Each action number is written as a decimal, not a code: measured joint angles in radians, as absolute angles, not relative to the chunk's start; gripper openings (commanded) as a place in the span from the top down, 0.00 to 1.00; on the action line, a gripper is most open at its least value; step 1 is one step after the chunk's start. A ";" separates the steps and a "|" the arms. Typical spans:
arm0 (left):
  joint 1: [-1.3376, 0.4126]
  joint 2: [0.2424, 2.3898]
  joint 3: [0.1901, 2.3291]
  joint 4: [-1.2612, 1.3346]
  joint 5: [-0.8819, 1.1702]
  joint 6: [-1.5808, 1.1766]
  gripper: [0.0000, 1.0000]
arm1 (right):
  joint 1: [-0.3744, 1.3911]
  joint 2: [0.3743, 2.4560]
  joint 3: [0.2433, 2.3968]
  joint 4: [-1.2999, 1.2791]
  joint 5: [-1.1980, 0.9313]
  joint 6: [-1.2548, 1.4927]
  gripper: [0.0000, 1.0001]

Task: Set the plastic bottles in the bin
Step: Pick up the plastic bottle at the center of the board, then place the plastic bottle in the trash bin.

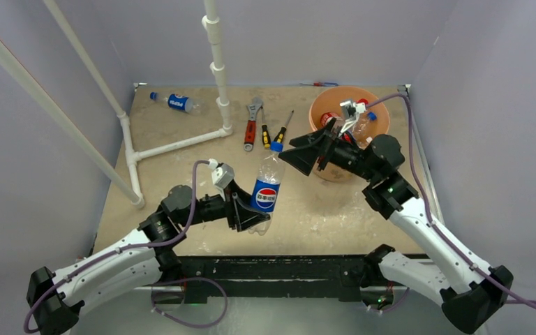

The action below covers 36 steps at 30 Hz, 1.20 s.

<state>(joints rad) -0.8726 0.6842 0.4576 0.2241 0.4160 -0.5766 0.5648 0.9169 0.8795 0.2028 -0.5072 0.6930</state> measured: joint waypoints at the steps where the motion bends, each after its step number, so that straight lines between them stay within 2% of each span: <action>1: -0.875 0.681 0.458 0.224 0.416 -0.574 0.61 | 0.565 0.933 0.893 0.210 -0.516 0.701 0.04; 8: -0.893 0.661 0.458 0.224 0.416 -0.556 0.61 | 0.565 1.031 0.963 0.224 -0.569 0.723 0.09; 16: -0.898 0.679 0.454 0.245 0.416 -0.556 0.60 | 0.581 1.052 0.963 0.221 -0.589 0.726 0.33; 20: -0.900 0.688 0.454 0.248 0.416 -0.556 0.60 | 0.597 1.061 0.965 0.221 -0.596 0.727 0.57; 23: -0.902 0.689 0.454 0.258 0.418 -0.556 0.58 | 0.606 1.065 0.965 0.224 -0.596 0.733 0.87; 24: -0.905 0.689 0.454 0.265 0.415 -0.556 0.55 | 0.606 1.066 0.965 0.228 -0.598 0.738 0.99; 25: -0.906 0.690 0.454 0.268 0.414 -0.556 0.48 | 0.606 1.067 0.965 0.234 -0.598 0.744 1.00; 27: -0.906 0.693 0.454 0.276 0.412 -0.558 0.20 | 0.606 1.067 0.965 0.246 -0.599 0.739 1.00; 28: -0.907 0.693 0.454 0.275 0.402 -0.553 0.13 | 0.606 1.065 0.965 0.251 -0.603 0.738 1.00; 31: -0.906 0.694 0.454 0.263 0.369 -0.561 0.05 | 0.614 1.044 0.965 0.248 -0.619 0.711 1.00; 36: -0.907 0.678 0.454 0.279 0.335 -0.564 0.01 | 0.616 0.932 0.955 0.242 -0.624 0.615 1.00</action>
